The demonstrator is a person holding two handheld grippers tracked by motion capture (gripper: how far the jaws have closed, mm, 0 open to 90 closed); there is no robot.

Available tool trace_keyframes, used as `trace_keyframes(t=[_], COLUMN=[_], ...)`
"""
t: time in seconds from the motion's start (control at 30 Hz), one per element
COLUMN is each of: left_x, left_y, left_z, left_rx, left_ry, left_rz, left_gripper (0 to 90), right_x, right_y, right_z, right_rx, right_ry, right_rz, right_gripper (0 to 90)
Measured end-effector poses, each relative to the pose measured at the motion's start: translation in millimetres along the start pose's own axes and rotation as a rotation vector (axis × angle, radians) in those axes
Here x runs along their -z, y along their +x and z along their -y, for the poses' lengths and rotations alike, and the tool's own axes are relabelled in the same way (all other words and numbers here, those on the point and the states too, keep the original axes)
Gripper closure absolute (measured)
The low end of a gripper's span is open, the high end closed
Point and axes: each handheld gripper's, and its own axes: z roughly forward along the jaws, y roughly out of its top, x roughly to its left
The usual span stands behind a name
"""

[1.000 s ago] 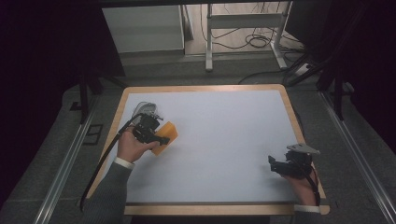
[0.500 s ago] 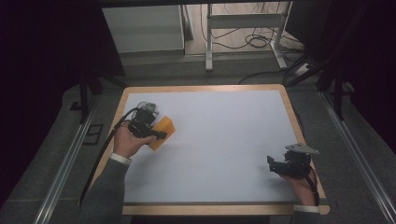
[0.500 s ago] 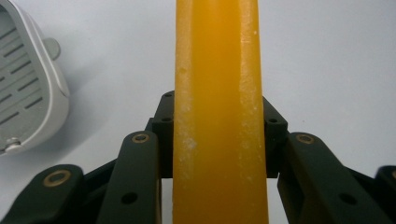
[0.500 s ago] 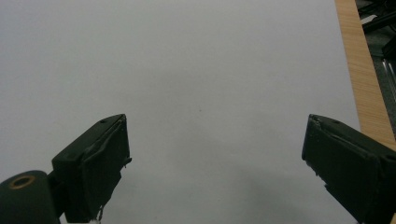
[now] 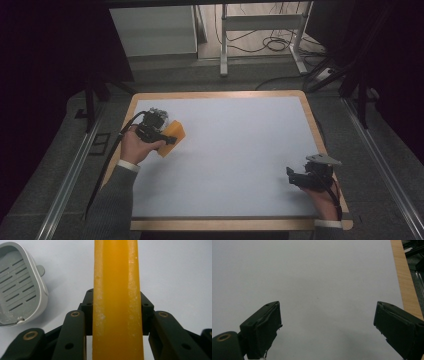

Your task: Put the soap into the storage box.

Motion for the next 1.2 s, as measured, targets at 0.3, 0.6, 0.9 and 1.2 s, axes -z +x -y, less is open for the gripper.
trace_keyframes(t=[0.3, 0.6, 0.9, 1.2], left_x=[1.4, 1.0, 2.6, 3.9], left_y=[7.4, 17.4, 28.6, 34.5], left_z=[-4.8, -8.3, -14.9, -16.1], left_rx=[0.021, 0.055, 0.084, 0.113], left_ry=[-0.013, -0.021, -0.032, -0.04], left_rz=[-0.004, -0.012, -0.022, -0.035], left_gripper=[60.8, 60.8, 60.8, 60.8], right_x=[-0.3, -0.4, 0.2, 0.8], right_y=[-0.6, 0.0, 0.5, 0.5], right_z=[0.3, 0.1, -0.2, -0.4], right_rx=[-0.002, 0.001, 0.001, 0.002], right_ry=[0.001, 0.004, 0.001, -0.004], right_rz=[0.0, 0.003, 0.003, 0.002], right_gripper=[7.5, 7.5, 7.5, 7.5])
